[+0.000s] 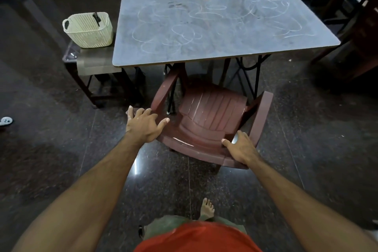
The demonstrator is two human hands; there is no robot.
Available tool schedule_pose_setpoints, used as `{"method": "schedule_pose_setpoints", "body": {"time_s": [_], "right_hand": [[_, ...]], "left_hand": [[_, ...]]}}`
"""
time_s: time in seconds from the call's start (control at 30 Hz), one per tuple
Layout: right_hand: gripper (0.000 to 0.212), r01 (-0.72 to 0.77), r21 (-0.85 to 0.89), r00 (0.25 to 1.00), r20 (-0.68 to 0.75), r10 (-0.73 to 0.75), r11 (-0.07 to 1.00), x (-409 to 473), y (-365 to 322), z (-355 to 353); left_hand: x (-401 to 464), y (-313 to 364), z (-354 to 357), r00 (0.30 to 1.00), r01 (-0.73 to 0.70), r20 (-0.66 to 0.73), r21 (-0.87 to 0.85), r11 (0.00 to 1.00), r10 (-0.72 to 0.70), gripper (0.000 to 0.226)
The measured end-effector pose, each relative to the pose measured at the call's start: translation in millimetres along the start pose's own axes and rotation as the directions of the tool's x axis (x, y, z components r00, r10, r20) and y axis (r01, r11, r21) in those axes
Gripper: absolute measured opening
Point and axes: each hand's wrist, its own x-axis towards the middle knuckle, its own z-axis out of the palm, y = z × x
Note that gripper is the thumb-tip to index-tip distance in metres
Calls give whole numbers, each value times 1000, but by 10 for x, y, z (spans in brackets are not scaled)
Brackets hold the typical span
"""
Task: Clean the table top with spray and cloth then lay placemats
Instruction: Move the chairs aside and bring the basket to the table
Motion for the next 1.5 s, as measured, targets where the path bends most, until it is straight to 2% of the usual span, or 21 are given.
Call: {"method": "schedule_pose_setpoints", "body": {"time_s": [0.2,0.43,0.57,0.8,0.9,1.07,1.23,1.4,1.5], "right_hand": [[73,-190,79,970,170,175,979,96,28,-16],[61,-356,187,926,205,318,916,192,137,-4],[54,-387,151,912,206,354,910,214,152,-24],[54,-448,64,882,197,429,892,255,116,-30],[49,-481,84,867,192,459,873,263,168,-9],[40,-530,119,838,227,497,840,273,211,38],[28,-572,190,815,238,528,798,354,239,32],[21,-582,252,809,281,517,773,444,248,27],[26,-603,304,790,356,500,737,508,282,77]], "left_hand": [[176,-11,-41,996,53,71,56,997,-57,73],[506,-30,-184,963,81,240,174,981,-122,71],[660,-47,-188,933,42,344,177,983,-102,72],[879,-127,-225,857,0,514,51,999,-26,57],[1011,-247,-212,809,45,587,-110,993,29,51],[1144,-487,-155,728,279,682,-390,878,71,35],[1173,-650,-32,688,475,724,-500,724,48,38],[1224,-658,-20,680,562,733,-547,620,31,34],[1181,-670,5,634,646,772,-564,514,51,34]]}}
